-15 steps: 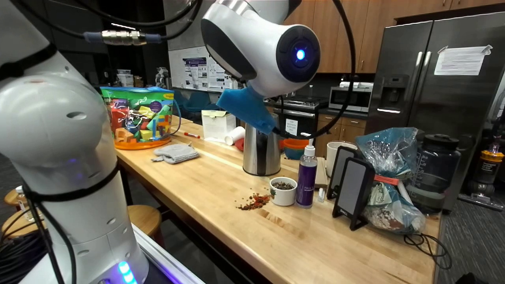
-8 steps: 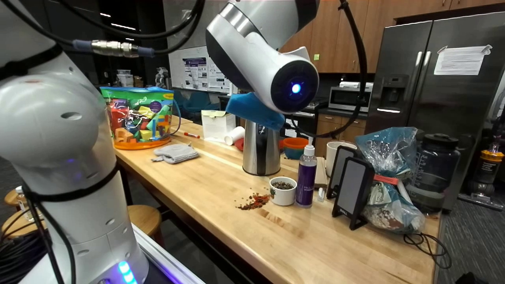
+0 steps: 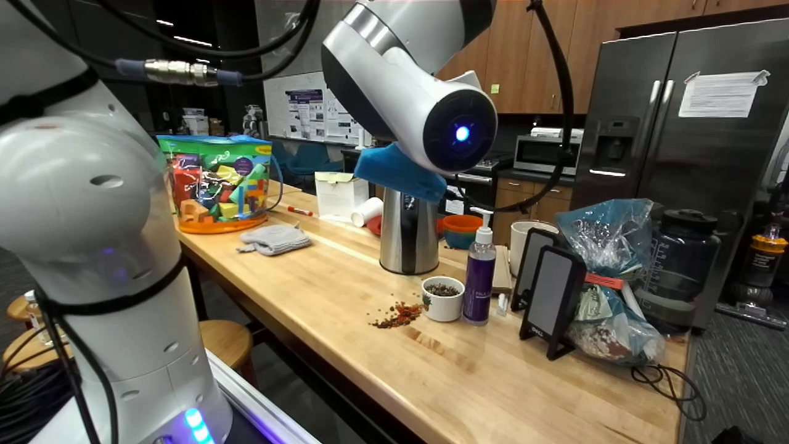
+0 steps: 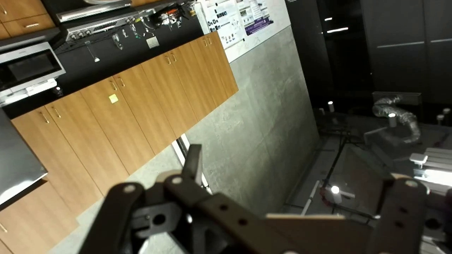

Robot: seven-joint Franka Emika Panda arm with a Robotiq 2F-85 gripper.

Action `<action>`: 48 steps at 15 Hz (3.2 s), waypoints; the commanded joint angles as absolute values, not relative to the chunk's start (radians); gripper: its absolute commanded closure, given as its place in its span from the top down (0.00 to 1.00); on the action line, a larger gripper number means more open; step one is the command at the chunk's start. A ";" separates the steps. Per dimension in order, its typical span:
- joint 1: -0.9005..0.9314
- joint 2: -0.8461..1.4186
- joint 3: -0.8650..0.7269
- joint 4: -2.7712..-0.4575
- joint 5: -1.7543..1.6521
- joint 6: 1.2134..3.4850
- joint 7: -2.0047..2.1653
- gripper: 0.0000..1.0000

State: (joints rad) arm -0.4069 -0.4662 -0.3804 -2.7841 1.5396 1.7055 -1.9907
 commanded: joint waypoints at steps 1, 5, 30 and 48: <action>-0.474 -0.521 -0.342 -2.781 1.518 1.755 -2.110 1.00; -0.532 -0.597 -0.324 -2.783 1.455 1.823 -2.204 1.00; -0.511 -0.569 0.124 -2.788 1.285 2.369 -2.483 1.00; -0.293 -0.680 -0.008 -2.773 1.303 2.602 -2.599 1.00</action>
State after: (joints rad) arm -0.3355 -0.6014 -0.0127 -2.7715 1.3406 2.4917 -2.6016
